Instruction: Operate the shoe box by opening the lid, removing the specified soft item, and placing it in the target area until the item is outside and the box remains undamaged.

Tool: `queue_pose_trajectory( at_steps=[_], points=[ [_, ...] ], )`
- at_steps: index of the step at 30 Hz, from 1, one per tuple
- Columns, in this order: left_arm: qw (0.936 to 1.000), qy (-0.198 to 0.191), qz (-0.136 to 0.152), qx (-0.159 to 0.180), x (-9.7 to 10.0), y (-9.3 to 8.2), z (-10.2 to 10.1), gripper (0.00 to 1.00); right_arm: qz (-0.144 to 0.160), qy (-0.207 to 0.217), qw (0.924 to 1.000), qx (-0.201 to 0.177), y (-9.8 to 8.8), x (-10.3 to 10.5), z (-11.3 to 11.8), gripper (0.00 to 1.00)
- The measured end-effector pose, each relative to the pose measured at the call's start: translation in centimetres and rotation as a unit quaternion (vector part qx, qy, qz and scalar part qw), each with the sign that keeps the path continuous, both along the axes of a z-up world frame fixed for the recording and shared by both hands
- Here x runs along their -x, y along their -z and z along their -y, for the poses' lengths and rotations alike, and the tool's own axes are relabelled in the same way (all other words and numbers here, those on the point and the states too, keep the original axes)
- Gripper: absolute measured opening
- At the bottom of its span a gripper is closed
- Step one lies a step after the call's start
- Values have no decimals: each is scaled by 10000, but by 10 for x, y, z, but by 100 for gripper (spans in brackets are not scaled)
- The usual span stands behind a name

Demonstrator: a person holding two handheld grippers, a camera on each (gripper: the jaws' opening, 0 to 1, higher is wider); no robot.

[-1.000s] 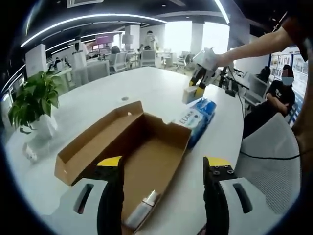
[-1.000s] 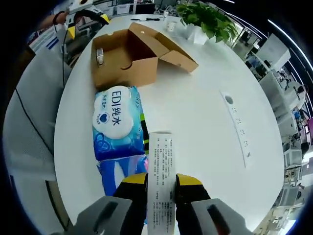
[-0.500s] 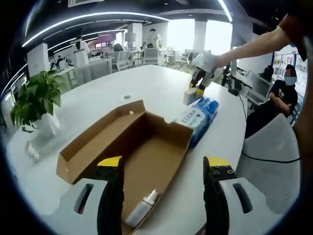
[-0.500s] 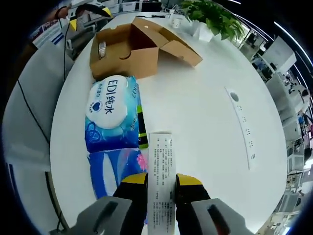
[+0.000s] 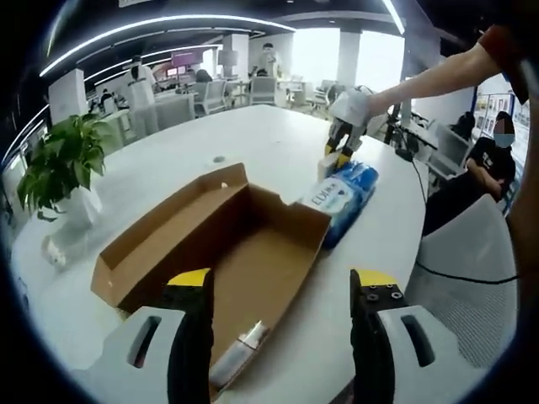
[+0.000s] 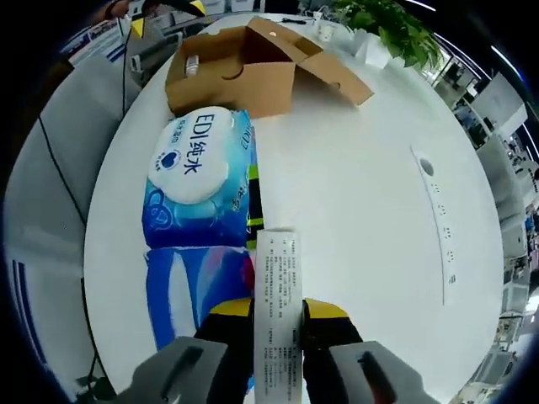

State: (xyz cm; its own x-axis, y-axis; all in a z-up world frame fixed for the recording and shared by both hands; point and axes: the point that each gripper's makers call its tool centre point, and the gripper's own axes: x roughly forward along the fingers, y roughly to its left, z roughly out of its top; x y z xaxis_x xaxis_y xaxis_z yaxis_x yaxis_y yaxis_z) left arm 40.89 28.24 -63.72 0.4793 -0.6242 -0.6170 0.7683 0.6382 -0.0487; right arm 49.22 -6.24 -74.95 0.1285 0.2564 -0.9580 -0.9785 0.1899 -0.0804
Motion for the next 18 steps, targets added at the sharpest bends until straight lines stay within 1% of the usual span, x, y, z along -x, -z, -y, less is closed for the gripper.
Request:
queue_pose_trajectory(
  at_steps=[8, 18],
  points=[
    [10000, -48, -24, -59, 0, 1, -3, 66, -112, -110, 9998, 93, 10, 2, 4, 17],
    [9999, -56, -31, -91, 0, 2, -2, 66, -105, -156, 9997, 159, 17, 5, 9, 18]
  ],
)
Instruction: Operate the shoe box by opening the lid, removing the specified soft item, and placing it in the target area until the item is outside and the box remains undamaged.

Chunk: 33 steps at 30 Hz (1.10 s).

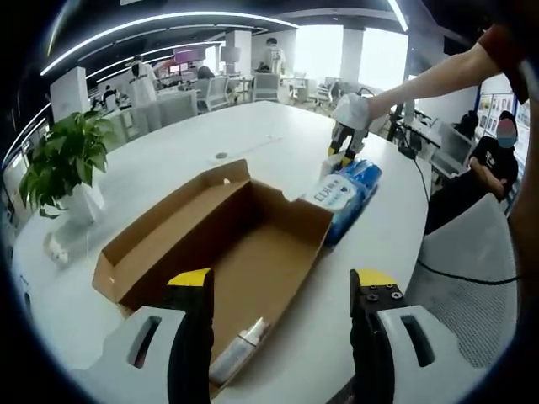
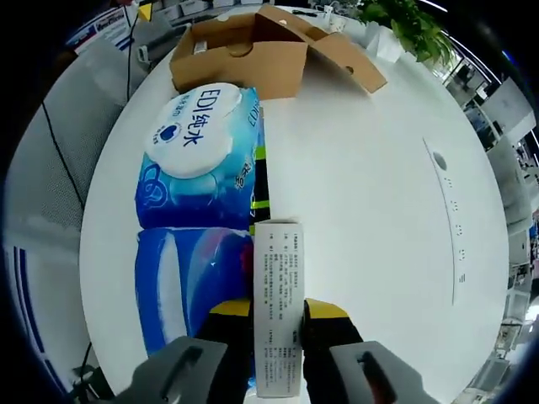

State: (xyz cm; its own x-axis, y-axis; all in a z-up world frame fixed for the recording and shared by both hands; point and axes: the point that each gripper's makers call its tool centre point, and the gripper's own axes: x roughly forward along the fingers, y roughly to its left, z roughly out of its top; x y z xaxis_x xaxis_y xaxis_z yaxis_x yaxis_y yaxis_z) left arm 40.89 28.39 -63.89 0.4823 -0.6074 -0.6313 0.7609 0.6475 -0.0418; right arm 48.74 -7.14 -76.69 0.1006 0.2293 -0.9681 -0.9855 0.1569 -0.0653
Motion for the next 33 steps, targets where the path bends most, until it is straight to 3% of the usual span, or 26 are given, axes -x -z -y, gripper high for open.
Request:
queue_pose_trajectory(
  at_steps=[11, 28, 33],
  points=[
    [10000, -28, 5, -30, 2, -1, -5, 66, 114, 116, 9999, 0, -2, -6, 2, 22],
    [10000, 15, 43, 69, 1, 0, -7, 66, 400, 553, 9976, -100, -34, -4, 6, 38],
    [9999, 25, 45, 119, 0, -1, -11, 66, 552, 828, 9945, -313, -46, -4, 0, 43]
  ],
)
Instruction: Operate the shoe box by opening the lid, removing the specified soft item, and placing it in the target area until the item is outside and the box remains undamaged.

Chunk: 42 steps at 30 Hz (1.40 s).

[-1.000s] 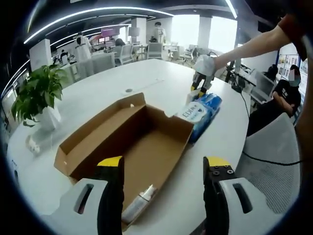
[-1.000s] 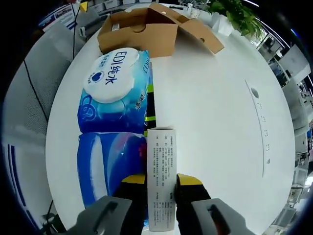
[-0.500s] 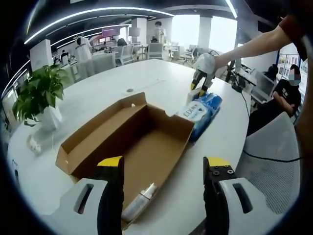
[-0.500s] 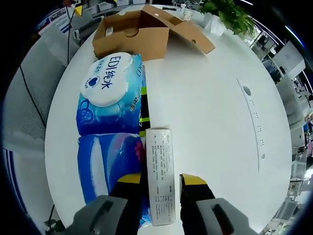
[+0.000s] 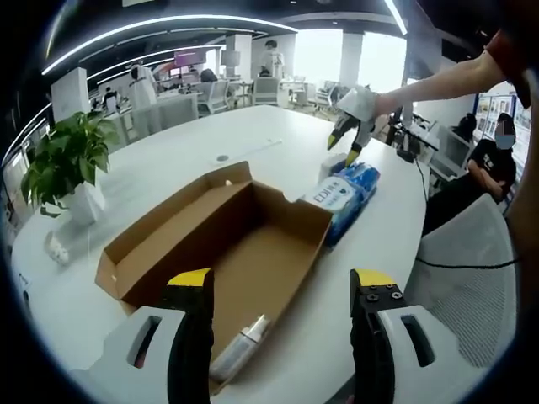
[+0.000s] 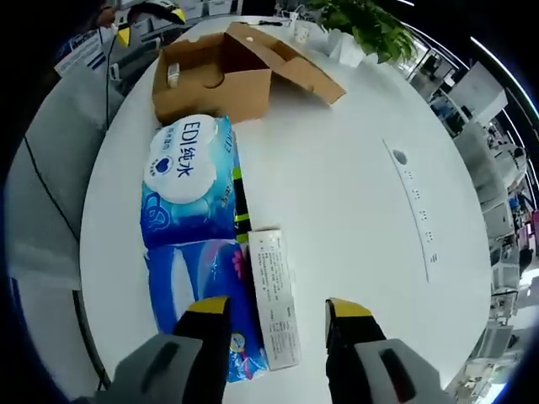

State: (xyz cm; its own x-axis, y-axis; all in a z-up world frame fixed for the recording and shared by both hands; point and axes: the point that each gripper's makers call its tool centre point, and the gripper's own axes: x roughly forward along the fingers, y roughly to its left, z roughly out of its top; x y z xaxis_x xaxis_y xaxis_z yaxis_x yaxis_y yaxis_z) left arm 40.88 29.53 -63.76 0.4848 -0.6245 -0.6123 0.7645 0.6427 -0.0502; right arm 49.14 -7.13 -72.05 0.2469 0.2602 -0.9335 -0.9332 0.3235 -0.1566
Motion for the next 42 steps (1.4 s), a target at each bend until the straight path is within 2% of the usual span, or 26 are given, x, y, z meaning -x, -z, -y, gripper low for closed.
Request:
queue_pose_trajectory(
  at_steps=[3, 5, 10, 15, 18, 21, 34, 42],
  points=[
    [10000, 11, -6, 12, 0, 1, -2, 66, 141, 163, 9997, -96, -6, -3, -4, 50],
    [10000, 14, 2, 42, -1, 0, -3, 66, 236, 395, 9983, -359, -12, -5, -12, 53],
    [10000, 13, 9, 88, 1, -1, -3, 66, 442, 643, 9951, -605, -21, -8, -22, 56],
    [9999, 27, 26, 146, 0, -2, -7, 66, 440, 917, 9902, -956, -27, 1, -39, 57],
    [9997, -9, 16, 228, 0, -3, -10, 66, 487, 1229, 9793, -1530, -36, 4, -62, 57],
    [9996, -37, 5, 282, 0, -2, -12, 66, 533, 1408, 9723, -1789, -42, 5, -72, 56],
    [9986, -237, 25, 479, 3, -5, -28, 66, 570, 1581, 9599, -2246, -49, 22, -107, 55],
    [9981, -330, 22, 526, 6, -4, -36, 65, 560, 1521, 9562, -2436, -52, 29, -134, 55]
  ],
)
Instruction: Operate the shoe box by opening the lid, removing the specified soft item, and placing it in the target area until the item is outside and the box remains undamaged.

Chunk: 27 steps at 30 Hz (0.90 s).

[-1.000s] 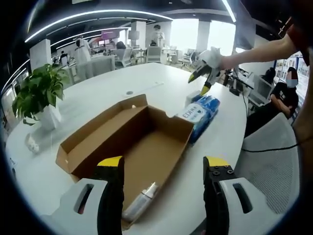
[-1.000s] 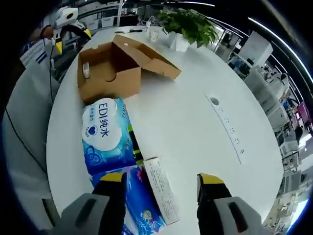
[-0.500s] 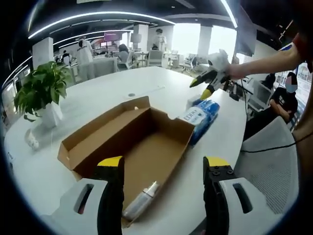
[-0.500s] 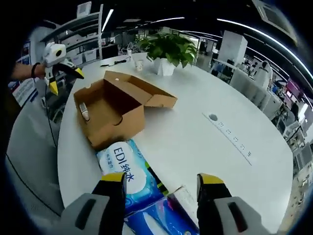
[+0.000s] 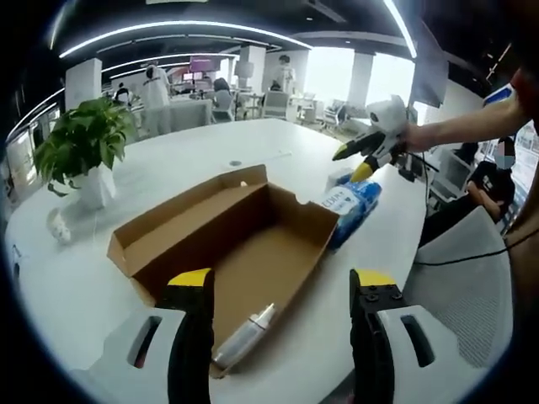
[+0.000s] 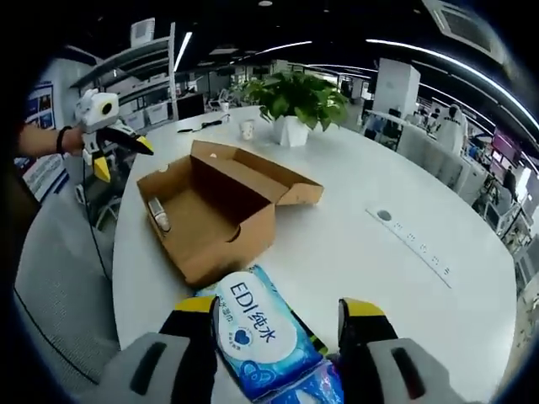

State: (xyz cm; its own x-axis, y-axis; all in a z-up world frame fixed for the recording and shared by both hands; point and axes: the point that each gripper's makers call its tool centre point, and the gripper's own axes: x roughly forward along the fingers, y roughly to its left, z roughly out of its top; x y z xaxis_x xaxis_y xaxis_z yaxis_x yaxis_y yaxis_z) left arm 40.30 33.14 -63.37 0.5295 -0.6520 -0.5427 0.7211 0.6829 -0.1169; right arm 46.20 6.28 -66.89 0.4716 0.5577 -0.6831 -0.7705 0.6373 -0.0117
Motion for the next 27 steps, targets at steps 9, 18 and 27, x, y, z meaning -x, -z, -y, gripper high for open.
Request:
queue_pose_trajectory(
  at_steps=[9, 18, 27],
  points=[
    [10000, -46, -38, 37, 0, 5, -8, 65, 73, -99, 9993, -357, -9, 10, -44, 55],
    [9999, -107, -77, 69, -1, 9, -19, 65, 105, -95, 9980, -614, -15, 24, -71, 55],
    [9996, -190, -167, 153, -1, 14, -28, 65, 66, -86, 9969, -781, -10, 37, -89, 55]
  ],
)
